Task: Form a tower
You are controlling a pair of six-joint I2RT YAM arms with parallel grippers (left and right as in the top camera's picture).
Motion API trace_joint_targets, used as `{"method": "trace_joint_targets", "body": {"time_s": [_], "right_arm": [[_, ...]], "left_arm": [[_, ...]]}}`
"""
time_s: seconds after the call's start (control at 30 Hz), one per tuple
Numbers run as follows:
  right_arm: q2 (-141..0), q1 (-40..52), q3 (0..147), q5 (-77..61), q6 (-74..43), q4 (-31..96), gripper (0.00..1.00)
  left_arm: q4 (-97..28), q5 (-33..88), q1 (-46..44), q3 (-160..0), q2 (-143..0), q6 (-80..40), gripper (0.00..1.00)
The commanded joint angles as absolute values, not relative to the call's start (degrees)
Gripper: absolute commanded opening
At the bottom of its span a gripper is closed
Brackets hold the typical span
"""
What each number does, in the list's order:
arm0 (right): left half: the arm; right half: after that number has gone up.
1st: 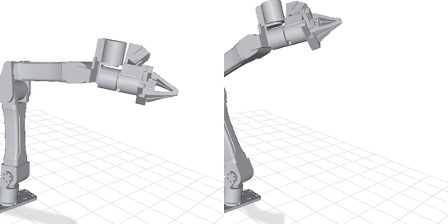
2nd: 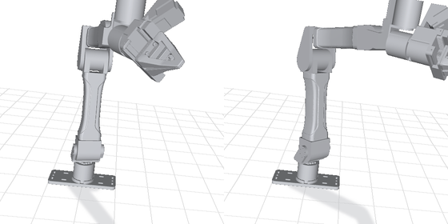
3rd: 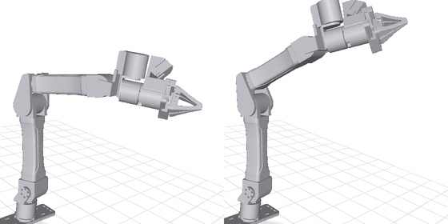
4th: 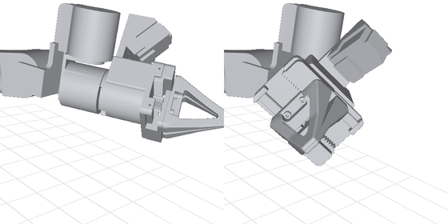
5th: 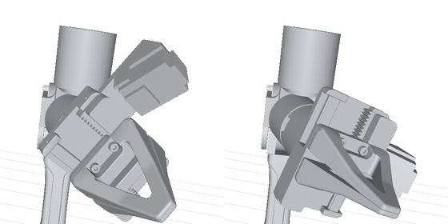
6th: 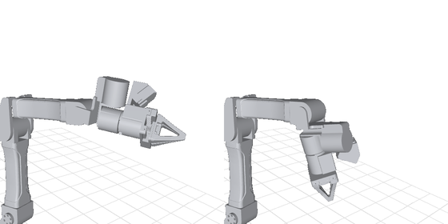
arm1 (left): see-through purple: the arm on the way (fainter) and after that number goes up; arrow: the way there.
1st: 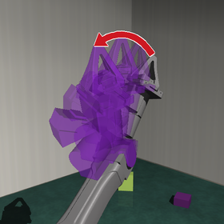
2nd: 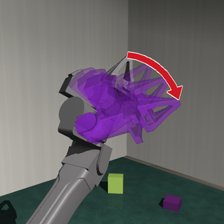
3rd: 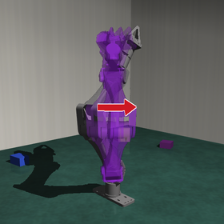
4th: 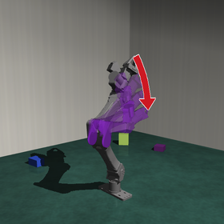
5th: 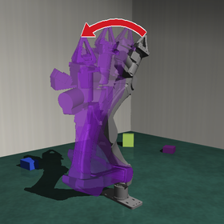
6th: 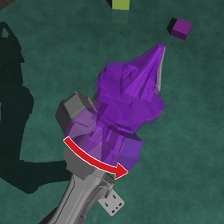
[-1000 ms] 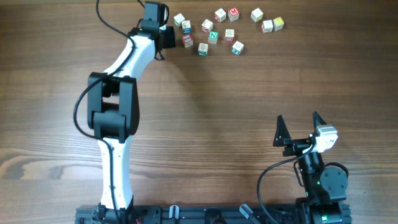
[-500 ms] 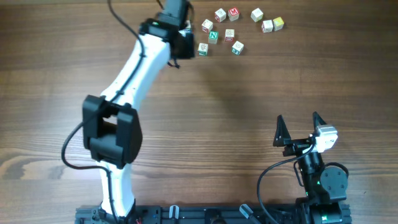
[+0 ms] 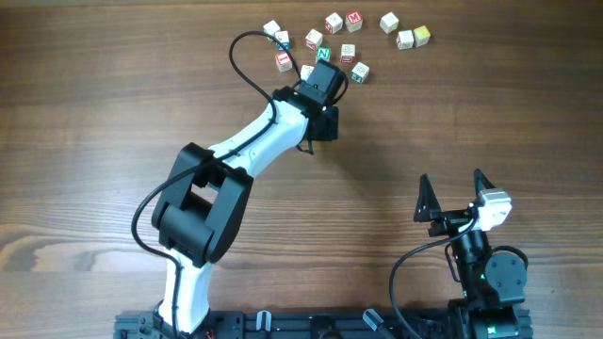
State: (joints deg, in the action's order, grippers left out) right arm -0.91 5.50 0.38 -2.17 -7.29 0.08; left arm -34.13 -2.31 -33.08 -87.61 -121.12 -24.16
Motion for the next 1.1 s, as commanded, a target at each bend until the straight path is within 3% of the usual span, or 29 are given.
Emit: {"method": "trace_joint_targets", "body": {"time_s": [0.0,0.3,0.7,0.83,1.07], "right_arm": [[-0.91,5.82,0.32,-2.92,-7.09,-0.08,1.00],[-0.93,5.82,0.32,-2.92,-7.11,-0.08,1.00],[-0.91,5.82,0.32,-2.92,-7.07,-0.08,1.00],[-0.93,5.82,0.32,-2.92,-7.09,-0.08,1.00],[-0.91,5.82,0.32,-2.92,-7.09,-0.08,1.00]], "left_arm": [[-30.41,-6.09,-33.67,-84.29,-121.69,-26.11,0.30],[-26.09,-7.62,-33.65,-80.16,-121.73,-26.85,0.36],[-26.20,-7.64,-35.81,-80.14,-121.73,-22.72,0.35],[-26.20,-7.62,-35.86,-80.14,-121.73,-22.74,0.45],[-26.09,-7.64,-35.86,-80.14,-121.73,-22.76,0.45]]}}
